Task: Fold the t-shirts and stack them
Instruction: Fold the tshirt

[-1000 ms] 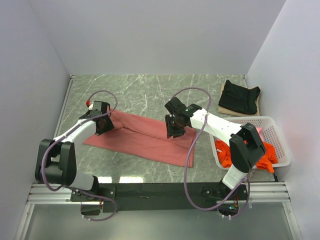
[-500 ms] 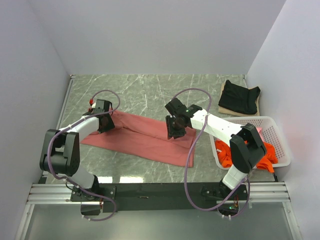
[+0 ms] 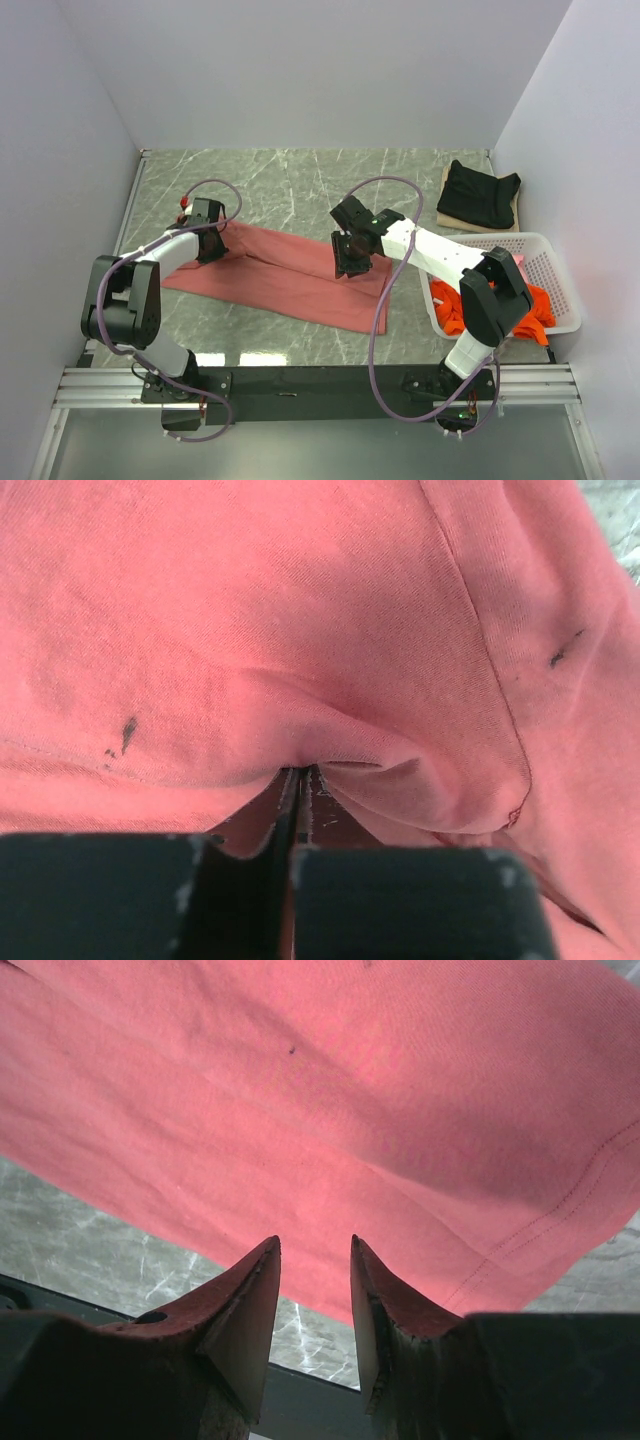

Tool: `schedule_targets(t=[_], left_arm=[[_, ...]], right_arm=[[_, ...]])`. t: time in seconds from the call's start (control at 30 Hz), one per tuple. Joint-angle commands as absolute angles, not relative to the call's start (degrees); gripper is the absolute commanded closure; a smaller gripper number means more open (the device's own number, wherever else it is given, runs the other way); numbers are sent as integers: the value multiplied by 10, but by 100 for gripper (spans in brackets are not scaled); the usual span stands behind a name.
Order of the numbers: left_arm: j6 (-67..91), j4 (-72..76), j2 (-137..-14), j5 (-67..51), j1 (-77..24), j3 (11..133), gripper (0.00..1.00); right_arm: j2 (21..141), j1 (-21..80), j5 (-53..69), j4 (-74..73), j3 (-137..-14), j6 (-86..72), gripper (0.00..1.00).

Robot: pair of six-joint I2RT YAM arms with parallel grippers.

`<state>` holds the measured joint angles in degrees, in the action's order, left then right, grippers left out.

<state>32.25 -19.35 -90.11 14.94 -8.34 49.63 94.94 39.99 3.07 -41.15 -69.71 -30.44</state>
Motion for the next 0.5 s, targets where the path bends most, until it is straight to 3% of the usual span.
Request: schedule_targets(t=[0.0, 0.47], left_arm=[[317, -193, -885, 160, -83, 517, 100], [378, -311, -810, 72, -84, 526, 100]], right_arm=[[918, 403, 29, -405, -686, -308, 59], [919, 403, 33, -398, -679, -308, 59]])
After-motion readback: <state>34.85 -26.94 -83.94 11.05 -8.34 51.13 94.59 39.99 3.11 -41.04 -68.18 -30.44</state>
